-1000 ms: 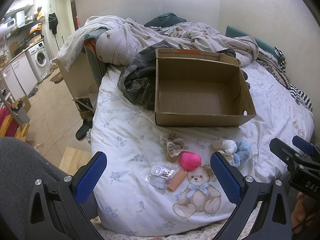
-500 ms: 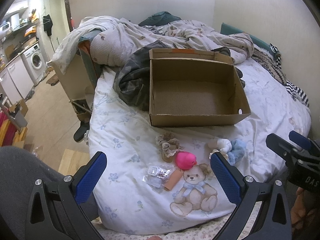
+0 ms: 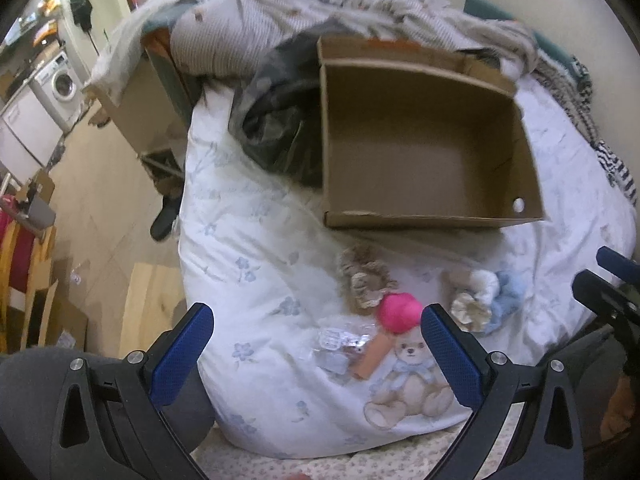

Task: Organize soft objects
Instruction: 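Grasp the clear plastic bag with the left tool while the right tool grasps the white sock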

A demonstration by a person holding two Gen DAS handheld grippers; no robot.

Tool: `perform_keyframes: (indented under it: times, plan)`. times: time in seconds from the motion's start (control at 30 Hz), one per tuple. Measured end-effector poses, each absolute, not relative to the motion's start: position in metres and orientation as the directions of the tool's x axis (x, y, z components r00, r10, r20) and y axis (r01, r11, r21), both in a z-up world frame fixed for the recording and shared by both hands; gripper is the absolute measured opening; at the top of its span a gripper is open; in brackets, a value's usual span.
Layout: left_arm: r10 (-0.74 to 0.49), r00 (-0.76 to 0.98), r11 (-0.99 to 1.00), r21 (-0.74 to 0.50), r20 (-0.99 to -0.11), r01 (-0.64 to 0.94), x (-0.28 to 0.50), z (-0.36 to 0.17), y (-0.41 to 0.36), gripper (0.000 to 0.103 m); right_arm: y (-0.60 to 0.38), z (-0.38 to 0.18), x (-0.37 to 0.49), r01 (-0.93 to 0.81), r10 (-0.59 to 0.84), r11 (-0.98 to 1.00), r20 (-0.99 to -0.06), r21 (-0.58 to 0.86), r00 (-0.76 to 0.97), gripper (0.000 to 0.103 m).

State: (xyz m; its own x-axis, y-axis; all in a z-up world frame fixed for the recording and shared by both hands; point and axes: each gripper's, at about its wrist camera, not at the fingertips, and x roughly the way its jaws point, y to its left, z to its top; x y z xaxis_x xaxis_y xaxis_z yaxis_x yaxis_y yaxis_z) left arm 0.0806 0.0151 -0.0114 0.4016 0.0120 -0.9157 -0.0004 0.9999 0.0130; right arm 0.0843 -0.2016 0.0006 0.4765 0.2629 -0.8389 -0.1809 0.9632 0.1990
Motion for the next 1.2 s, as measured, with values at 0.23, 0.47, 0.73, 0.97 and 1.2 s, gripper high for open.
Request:
perform_keyframes:
  times: [0.23,0.47,0.73,0.97,1.2]
  plan:
    - [-0.044,0.17,0.998,-0.05,-0.984,-0.028,0.108,-0.074,0.028,0.087,-0.202,-0.028,0.114,-0.176,0.306,0.951,-0.869,0.256,0.388,0.103]
    - [-0.053,-0.009,0.998,-0.053,-0.999,-0.045,0.114,-0.143,0.026,0.068,-0.206,-0.055,0.126,-0.152,0.323,0.946,-0.885,0.288,0.335,0.103]
    - [-0.112,-0.033,0.993,-0.111,-0.993,-0.028,0.115,-0.16,0.019,0.037,-0.229,-0.073,0.14,-0.081,0.415,0.908,-0.861,0.41,0.293,0.084]
    - [-0.143,0.015,0.99,-0.143,-0.99,-0.018,0.117,-0.141,0.02,0.023,-0.221,-0.099,0.149,-0.039,0.547,0.835,-0.82,0.549,0.168,0.059]
    - [-0.141,0.127,0.988,-0.148,-0.982,-0.051,0.11,-0.092,0.038,0.023,-0.204,-0.12,0.156,-0.041,0.427,0.904,-0.895,0.425,0.128,0.059]
